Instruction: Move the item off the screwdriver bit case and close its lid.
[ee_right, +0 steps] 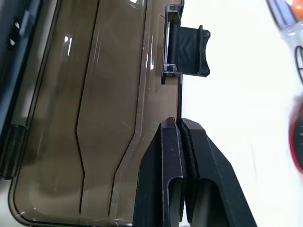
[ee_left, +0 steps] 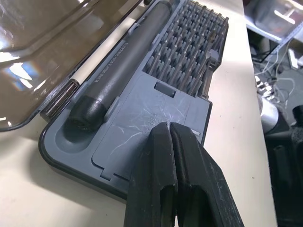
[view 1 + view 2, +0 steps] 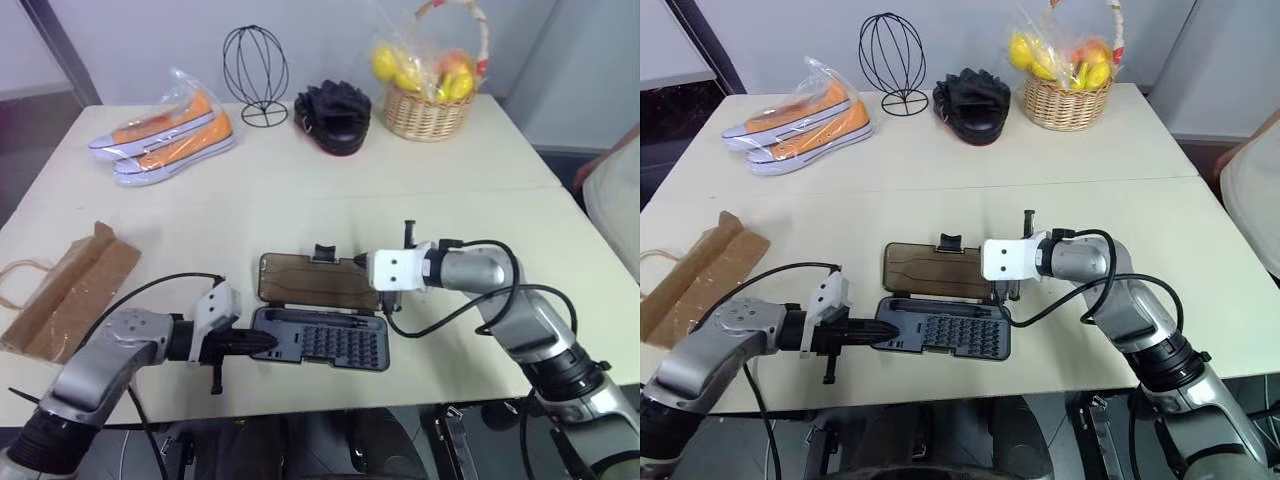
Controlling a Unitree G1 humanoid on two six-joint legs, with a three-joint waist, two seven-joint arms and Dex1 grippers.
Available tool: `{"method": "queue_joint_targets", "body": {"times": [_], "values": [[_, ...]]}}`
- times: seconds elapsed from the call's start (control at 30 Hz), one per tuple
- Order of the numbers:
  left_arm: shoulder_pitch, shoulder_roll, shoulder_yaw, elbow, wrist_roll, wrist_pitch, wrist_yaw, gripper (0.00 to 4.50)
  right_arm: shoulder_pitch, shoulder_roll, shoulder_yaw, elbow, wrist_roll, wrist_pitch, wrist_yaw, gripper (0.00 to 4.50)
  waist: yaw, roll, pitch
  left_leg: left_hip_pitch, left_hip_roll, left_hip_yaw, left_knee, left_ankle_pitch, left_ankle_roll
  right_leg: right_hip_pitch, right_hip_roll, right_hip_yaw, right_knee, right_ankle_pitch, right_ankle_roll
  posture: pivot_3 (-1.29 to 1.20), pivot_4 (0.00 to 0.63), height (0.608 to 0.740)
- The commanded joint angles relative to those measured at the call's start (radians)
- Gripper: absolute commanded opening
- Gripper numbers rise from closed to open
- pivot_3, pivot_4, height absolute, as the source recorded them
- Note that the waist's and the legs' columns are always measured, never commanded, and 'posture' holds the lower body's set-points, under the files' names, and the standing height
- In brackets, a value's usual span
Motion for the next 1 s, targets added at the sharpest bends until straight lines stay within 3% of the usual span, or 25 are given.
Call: {"method": "queue_joint_targets", "body": {"times": [0.03, 0.17, 0.27, 0.4, 0.5, 0.6, 0.8, 0.83, 1.0], "values": [[-0.001, 0.016, 0.035, -0.047, -0.047, 0.043, -0.004, 0.93, -0.012, -0.012, -0.023, -0.029, -0.002, -0.015, -0.01, 0.0, 0.0, 0.0, 0.0, 0.0, 0.0, 0.0, 0.0, 0.0, 0.0, 0.0, 0.0, 0.0, 0.0, 0.0, 0.0, 0.0, 0.15, 0.74], [-0.007, 0.022, 0.082, -0.093, -0.109, 0.095, 0.009, 2.88, -0.018, -0.018, -0.018, -0.011, 0.0, -0.039, -0.008, 0.0, 0.0, -0.001, 0.001, -0.001, 0.0, 0.0, 0.0, 0.0, 0.0, -0.001, 0.0, 0.0, 0.0, 0.0, 0.0, 0.0, 0.15, 0.74], [-0.019, 0.079, 0.204, -0.174, -0.26, 0.203, -0.004, 4.41, -0.018, -0.029, -0.015, 0.011, 0.0, -0.074, -0.005, 0.0, 0.0, -0.004, 0.003, -0.002, 0.0, 0.0, 0.0, 0.0, 0.0, -0.002, 0.0, 0.0, 0.0, 0.0, 0.0, 0.0, 0.15, 0.74], [-0.075, 0.152, 0.389, -0.166, -0.524, 0.356, -0.015, 4.41, -0.012, -0.035, -0.016, 0.018, 0.005, -0.099, -0.001, 0.0, 0.0, -0.004, 0.003, -0.01, 0.001, 0.0, 0.001, 0.0, 0.0, -0.011, 0.0, 0.0, 0.001, 0.0, 0.0, 0.0, 0.15, 0.74], [-0.209, 0.15, 0.467, -0.022, -0.606, 0.408, 0.058, 4.41, -0.007, -0.037, -0.017, 0.018, 0.006, -0.113, -0.001, 0.0, 0.003, -0.004, 0.003, -0.012, 0.0, -0.001, 0.001, 0.0, 0.0, -0.012, 0.0, -0.001, 0.001, 0.0, 0.001, 0.0, 0.15, 0.74], [-0.352, 0.122, 0.415, 0.191, -0.454, 0.321, 0.123, 3.51, -0.006, -0.037, -0.015, 0.013, 0.005, -0.119, 0.0, 0.0, 0.004, -0.004, 0.003, -0.012, -0.002, -0.001, 0.002, 0.0, 0.0, -0.012, 0.001, -0.001, 0.001, 0.001, 0.001, 0.0, 0.15, 0.74], [-0.475, 0.046, 0.141, 0.497, -0.057, -0.001, 0.07, 0.37, -0.019, -0.035, -0.016, 0.001, -0.001, -0.117, -0.001, 0.0, 0.005, -0.004, 0.003, -0.013, -0.004, 0.001, 0.001, 0.0, 0.0, -0.012, 0.001, -0.001, 0.001, 0.002, 0.003, 0.0, 0.15, 0.74], [-0.485, 0.03, 0.105, 0.539, -0.004, -0.058, 0.056, 0.07, -0.02, -0.034, -0.016, -0.004, -0.001, -0.114, 0.0, 0.0, 0.005, -0.004, 0.003, -0.014, -0.004, 0.001, 0.001, 0.0, 0.0, -0.013, 0.001, -0.001, 0.001, 0.002, 0.003, 0.0, 0.15, 0.74], [-0.525, -0.07, -0.006, 0.66, 0.136, -0.204, 0.013, 0.07, -0.008, -0.036, -0.027, -0.038, -0.001, -0.102, -0.005, 0.0, 0.008, -0.004, 0.003, -0.016, -0.004, 0.001, 0.001, 0.0, 0.0, -0.015, 0.001, -0.002, 0.001, 0.002, 0.004, 0.0, 0.15, 0.74]]}}
